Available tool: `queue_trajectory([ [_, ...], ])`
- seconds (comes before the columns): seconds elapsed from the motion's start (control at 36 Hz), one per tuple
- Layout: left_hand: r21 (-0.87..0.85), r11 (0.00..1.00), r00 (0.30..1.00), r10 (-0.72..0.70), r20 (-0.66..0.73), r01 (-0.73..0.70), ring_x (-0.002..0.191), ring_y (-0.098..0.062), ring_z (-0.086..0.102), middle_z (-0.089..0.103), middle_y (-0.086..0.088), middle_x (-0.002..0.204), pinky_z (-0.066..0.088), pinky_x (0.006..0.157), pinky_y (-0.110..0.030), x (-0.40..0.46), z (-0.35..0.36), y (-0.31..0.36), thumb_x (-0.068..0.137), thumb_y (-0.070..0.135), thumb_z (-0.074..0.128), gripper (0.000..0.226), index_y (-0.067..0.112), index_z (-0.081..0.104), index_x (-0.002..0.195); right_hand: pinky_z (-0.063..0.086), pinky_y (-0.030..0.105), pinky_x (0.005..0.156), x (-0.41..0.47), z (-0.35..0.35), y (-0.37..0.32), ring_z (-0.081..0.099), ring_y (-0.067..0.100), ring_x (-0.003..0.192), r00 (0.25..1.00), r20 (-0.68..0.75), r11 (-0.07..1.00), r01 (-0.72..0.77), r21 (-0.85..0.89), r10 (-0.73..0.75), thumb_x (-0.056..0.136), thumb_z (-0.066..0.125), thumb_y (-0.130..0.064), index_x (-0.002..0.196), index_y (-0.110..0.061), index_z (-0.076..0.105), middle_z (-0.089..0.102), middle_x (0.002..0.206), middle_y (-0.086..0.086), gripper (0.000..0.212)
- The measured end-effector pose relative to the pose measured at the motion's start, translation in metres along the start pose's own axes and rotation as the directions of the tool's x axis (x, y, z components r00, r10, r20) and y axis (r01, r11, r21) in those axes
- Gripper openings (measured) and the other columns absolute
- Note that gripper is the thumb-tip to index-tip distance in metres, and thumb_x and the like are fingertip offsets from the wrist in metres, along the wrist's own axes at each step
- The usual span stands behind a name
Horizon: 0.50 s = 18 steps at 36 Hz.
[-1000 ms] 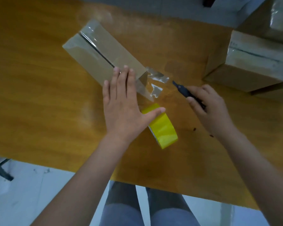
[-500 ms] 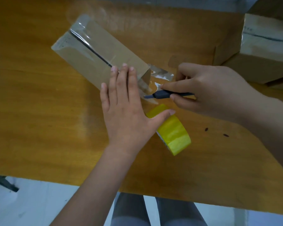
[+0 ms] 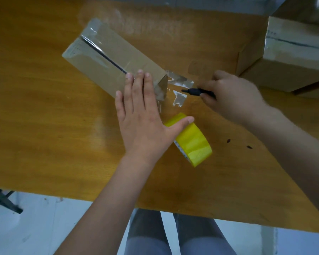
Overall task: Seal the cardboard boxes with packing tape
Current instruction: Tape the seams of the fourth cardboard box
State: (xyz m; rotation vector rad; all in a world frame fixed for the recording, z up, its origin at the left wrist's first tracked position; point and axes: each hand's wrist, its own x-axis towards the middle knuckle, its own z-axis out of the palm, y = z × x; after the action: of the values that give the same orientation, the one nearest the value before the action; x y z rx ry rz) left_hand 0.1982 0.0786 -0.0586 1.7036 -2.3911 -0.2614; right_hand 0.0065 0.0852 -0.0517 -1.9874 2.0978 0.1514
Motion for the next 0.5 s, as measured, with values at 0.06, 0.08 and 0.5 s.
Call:
queue_trajectory([
  [0.06, 0.004, 1.000, 1.000, 0.001, 0.005, -0.001, 0.147, -0.025, 0.010, 0.022, -0.009, 0.157, -0.002, 0.116, -0.039, 0.001, 0.000, 0.001, 0.069, 0.088, 0.036, 0.116, 0.006, 0.022, 0.150, 0.042, 0.034, 0.062, 0.001, 0.019, 0.000, 0.056, 0.031, 0.093, 0.999, 0.012, 0.996, -0.031, 0.078, 0.031, 0.097, 0.046, -0.032, 0.130, -0.022, 0.053, 0.051, 0.107, 0.008, 0.035],
  [0.08, 0.003, 1.000, 1.000, 0.003, 0.009, -0.003, 0.147, -0.025, 0.010, 0.022, -0.009, 0.157, -0.002, 0.116, -0.039, 0.002, 0.000, 0.001, 0.068, 0.088, 0.036, 0.117, 0.006, 0.023, 0.150, 0.042, 0.036, 0.068, 0.001, 0.028, 0.000, 0.055, 0.031, 0.100, 0.999, 0.013, 0.994, -0.045, 0.102, 0.044, 0.097, 0.047, -0.031, 0.133, -0.021, 0.050, 0.053, 0.112, 0.008, 0.038],
  [0.5, 0.029, 0.999, 0.998, 0.034, 0.051, -0.036, 0.148, -0.025, 0.005, 0.015, -0.010, 0.159, -0.003, 0.116, -0.039, 0.003, -0.001, -0.001, 0.069, 0.083, 0.030, 0.112, 0.009, 0.014, 0.152, 0.049, 0.024, 0.093, 0.008, 0.028, -0.039, 0.061, 0.005, 0.105, 0.906, 0.336, 0.265, -0.267, 0.926, -0.258, 0.092, 0.058, -0.022, 0.112, -0.016, 0.067, 0.068, 0.112, -0.003, 0.023],
])
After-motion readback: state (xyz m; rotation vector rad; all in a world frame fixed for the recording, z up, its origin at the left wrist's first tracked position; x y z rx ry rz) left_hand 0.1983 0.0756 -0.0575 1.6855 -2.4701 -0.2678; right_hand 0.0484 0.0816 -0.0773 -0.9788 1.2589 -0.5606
